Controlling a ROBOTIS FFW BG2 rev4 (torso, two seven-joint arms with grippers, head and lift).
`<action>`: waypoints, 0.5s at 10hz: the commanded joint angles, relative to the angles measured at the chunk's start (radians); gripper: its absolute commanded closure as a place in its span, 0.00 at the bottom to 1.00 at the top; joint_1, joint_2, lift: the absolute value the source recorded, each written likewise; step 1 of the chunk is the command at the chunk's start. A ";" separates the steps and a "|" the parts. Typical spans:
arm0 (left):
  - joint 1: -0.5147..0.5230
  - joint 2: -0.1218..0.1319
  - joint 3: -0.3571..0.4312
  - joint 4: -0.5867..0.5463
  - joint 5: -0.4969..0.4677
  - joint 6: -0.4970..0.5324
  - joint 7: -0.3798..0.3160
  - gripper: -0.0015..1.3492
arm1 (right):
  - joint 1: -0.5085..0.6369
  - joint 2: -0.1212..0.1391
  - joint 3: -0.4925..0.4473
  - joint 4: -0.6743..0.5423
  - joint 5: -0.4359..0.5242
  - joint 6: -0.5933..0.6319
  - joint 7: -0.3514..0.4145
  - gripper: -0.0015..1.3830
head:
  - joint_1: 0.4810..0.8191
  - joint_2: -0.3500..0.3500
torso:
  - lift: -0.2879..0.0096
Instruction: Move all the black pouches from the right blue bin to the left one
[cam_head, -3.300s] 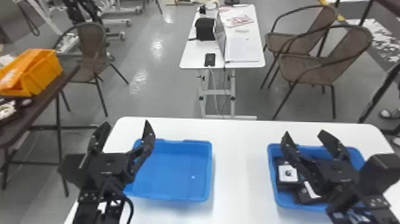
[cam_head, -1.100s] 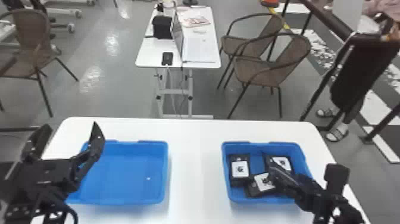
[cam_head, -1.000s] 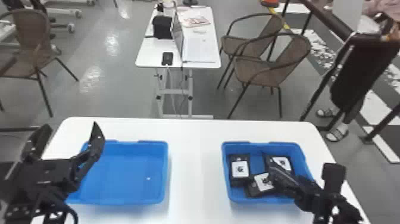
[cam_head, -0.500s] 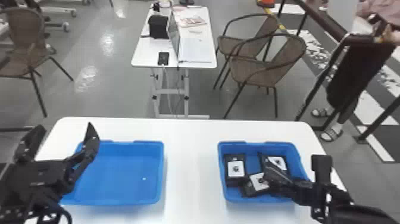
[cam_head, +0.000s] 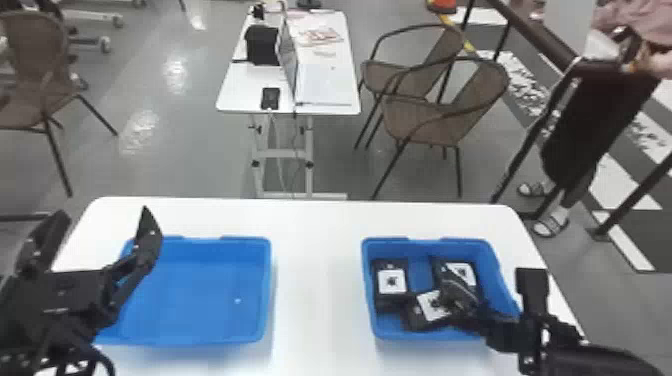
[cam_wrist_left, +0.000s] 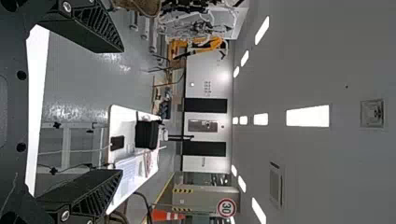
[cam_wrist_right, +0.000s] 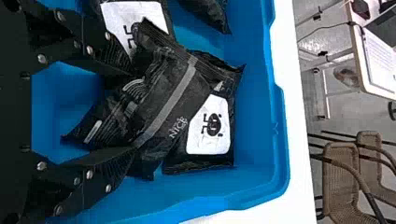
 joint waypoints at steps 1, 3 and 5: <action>0.000 0.000 0.000 0.000 -0.002 -0.002 0.000 0.08 | 0.006 0.001 0.000 -0.011 -0.026 -0.006 -0.001 0.81 | 0.63 0.35 | 1.00; 0.000 0.000 0.000 0.003 0.000 -0.002 0.000 0.08 | 0.038 0.032 -0.011 -0.105 -0.057 -0.031 -0.001 0.92 | 0.63 0.36 | 1.00; 0.000 -0.003 0.000 0.003 0.001 -0.002 0.000 0.07 | 0.081 0.057 -0.002 -0.263 -0.098 -0.026 -0.001 0.92 | 0.63 0.37 | 1.00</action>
